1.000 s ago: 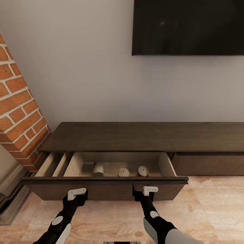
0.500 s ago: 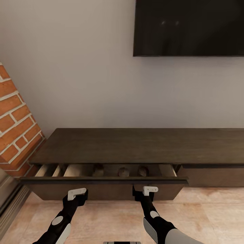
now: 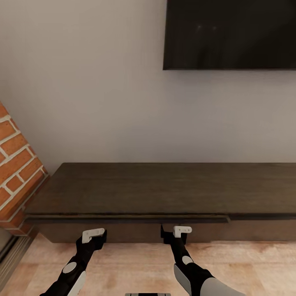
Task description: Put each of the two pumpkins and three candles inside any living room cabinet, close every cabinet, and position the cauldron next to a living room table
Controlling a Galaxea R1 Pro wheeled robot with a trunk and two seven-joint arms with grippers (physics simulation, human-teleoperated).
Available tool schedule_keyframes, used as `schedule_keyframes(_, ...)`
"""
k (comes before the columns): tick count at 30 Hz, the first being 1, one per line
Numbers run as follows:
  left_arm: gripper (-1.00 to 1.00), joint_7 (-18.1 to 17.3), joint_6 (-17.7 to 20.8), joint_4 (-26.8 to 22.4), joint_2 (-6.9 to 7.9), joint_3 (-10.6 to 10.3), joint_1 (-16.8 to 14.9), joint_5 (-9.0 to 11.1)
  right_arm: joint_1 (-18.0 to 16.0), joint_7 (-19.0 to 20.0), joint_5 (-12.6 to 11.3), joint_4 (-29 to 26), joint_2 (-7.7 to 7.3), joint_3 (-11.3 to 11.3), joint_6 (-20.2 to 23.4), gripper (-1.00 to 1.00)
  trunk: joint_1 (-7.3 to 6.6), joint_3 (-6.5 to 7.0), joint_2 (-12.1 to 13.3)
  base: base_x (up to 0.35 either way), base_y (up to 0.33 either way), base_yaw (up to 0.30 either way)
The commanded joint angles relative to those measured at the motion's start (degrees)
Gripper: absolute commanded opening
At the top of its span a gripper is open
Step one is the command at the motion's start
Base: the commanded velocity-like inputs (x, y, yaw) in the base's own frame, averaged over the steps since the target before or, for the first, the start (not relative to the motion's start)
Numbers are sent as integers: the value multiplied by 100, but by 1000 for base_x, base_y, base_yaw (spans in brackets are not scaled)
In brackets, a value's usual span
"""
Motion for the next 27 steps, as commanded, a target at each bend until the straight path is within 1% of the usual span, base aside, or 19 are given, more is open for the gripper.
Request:
schedule_keyframes(1, 100, 0, 0, 2, 0, 0, 0, 0, -3, -5, 4, -4, 0, -15, -3, 100, 0, 1, 0, 228, 0, 0)
schedule_keyframes(6, 100, 0, -8, -3, 0, 0, 0, -9, -1, -4, 4, -4, 0, -15, -2, 100, 0, 1, 0, 142, 0, 0)
schedule_keyframes(15, 100, 0, -2, -3, 0, -7, 0, -15, -4, -3, 4, -4, 0, -16, 0, 100, 0, 1, 0, -5, 0, 0)
schedule_keyframes(19, 100, -1, 4, -3, 0, -8, 0, -10, -2, -1, 4, -4, 0, -16, 0, 100, 0, 1, 0, -201, 0, 0)
schedule_keyframes(27, 100, -2, 5, -3, 0, -9, 0, -3, -3, -2, 4, -4, 0, -16, 0, 100, 0, 1, 0, -278, 0, 0)
